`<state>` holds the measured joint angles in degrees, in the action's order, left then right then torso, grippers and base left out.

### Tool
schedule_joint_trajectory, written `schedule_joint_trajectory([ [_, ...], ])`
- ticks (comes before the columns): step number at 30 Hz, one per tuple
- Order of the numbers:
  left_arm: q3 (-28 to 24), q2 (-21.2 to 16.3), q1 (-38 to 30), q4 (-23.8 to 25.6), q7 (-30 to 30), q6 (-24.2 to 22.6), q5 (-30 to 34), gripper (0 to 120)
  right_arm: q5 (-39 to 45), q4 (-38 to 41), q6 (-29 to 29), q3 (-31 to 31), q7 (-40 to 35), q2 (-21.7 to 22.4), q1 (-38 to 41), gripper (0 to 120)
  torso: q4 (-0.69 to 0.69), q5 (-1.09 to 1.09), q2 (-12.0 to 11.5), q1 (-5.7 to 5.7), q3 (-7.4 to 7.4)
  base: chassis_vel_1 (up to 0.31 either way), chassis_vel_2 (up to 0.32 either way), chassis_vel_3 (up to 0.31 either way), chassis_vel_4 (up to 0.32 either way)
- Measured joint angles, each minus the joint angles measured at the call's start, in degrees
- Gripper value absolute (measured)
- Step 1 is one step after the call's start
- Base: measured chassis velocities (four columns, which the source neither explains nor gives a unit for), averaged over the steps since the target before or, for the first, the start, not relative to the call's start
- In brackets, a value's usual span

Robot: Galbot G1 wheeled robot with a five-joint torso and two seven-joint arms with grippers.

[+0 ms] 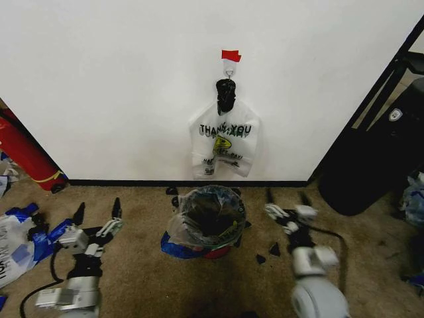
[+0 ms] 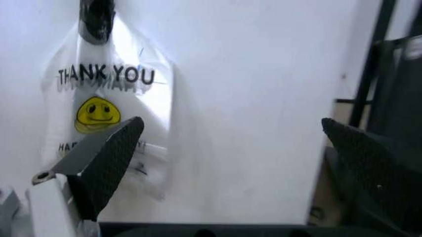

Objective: Pick up the garbage bag from the wall and place it over the trash bin.

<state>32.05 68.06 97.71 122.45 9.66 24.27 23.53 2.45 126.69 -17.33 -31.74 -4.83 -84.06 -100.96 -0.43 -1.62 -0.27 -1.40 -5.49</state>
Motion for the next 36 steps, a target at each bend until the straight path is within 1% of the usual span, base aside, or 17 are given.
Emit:
schedule_joint_trajectory([
  [1, -1.02, 0.02, -0.58, 0.34, -0.34, -0.27, -0.99, 100, -0.09, 1.37, -2.79, -1.16, 0.57, -1.25, -3.92, 100, 0.01, 0.01, 0.0, 0.01, 0.0, 0.0, 0.0, 0.0, 0.0],
  [2, -1.02, 0.02, -0.58, 0.34, -0.34, -0.27, -0.99, 100, -0.09, 1.37, -2.79, -1.16, 0.57, -1.25, -3.92, 100, 0.01, 0.01, 0.0, 0.01, 0.0, 0.0, 0.0, 0.0, 0.0],
  [3, -1.76, -0.16, -1.1, 0.39, -0.63, -0.42, -1.56, 100, -0.09, 1.91, -4.95, -1.72, 0.69, -2.54, -6.03, 100, 0.03, 0.01, 0.0, 0.01, 0.0, 0.0, 0.0, 0.0, 0.0],
  [5, -2.6, -0.63, -2.18, 0.19, -1.13, -0.48, -2.3, 100, -0.1, 2.29, -6.89, -2.14, 0.76, -4.35, -7.42, 100, 0.05, 0.02, 0.0, 0.01, 0.0, 0.0, 0.0, 0.0, 0.0],
  [7, -2.88, -0.82, -2.76, -0.13, -1.29, -0.48, -2.68, 100, -0.14, 2.39, -7.25, -2.23, 0.76, -5.09, -7.77, 100, 0.04, 0.02, 0.0, 0.01, 0.0, 0.0, 0.0, 0.0, 0.0],
  [9, -3.82, -1.35, -4.85, -1.81, -1.45, -0.48, -3.43, 100, -0.9, 3.02, -7.41, -2.26, 0.66, -6.98, -8.3, 100, 0.05, 0.01, 0.0, 0.01, -0.01, 0.0, 0.0, 0.0, 0.0],
  [11, -4.73, -2.21, -7.39, -3.68, -1.25, -1.05, -3.28, 100, -2.93, 3.89, -7.25, -1.72, 0.62, -8.07, -8.73, 100, 0.03, 0.0, 0.0, 0.0, -0.01, 0.0, 0.0, 0.0, 0.0],
  [14, -5.53, -3.12, -9.12, -4.61, -0.21, -2.07, -2.29, 100, -4.43, 4.19, -7.27, -1.19, 0.62, -8.25, -8.87, 100, 0.05, 0.0, 0.0, 0.0, -0.01, 0.0, 0.0, 0.0, 0.0],
  [16, -6.3, -4.2, -10.5, -4.88, 1.22, -3.48, -0.82, 100, -5.57, 4.08, -7.31, -0.37, 0.47, -8.27, -8.7, 100, 0.01, 0.01, 0.0, 0.0, -0.01, 0.0, 0.0, 0.0, 0.0],
  [21, -6.41, -4.38, -9.8, -3.88, 1.84, -4.08, -1.24, 100, -6.59, 4.19, -7.3, 0.9, -0.06, -8.23, -8.75, 100, 0.05, 0.02, 0.0, 0.0, -0.01, 0.0, 0.0, 0.0, 0.0],
  [25, -6.91, -3.56, -6.52, -1.38, 2.07, -4.25, -2.0, 100, -8.7, 6.59, -8.71, 2.22, -0.73, -8.18, -12.05, 100, 0.05, 0.01, 0.0, 0.0, -0.01, 0.0, 0.0, 0.0, 0.0],
  [32, -7.41, -3.17, -5.74, -0.28, 2.09, -4.23, -3.23, 100, -8.3, 8.96, -8.57, 2.24, -0.89, -8.14, -13.4, 100, 0.03, 0.01, 0.0, 0.0, -0.01, 0.0, 0.0, 0.0, 0.0],
  [36, -7.07, -2.28, -3.6, 0.91, 2.0, -3.64, -4.39, 100, -7.57, 9.67, -8.85, 2.22, -1.09, -8.12, -15.03, 100, 0.04, 0.01, 0.0, 0.0, -0.01, 0.0, 0.0, 0.0, 0.0],
])
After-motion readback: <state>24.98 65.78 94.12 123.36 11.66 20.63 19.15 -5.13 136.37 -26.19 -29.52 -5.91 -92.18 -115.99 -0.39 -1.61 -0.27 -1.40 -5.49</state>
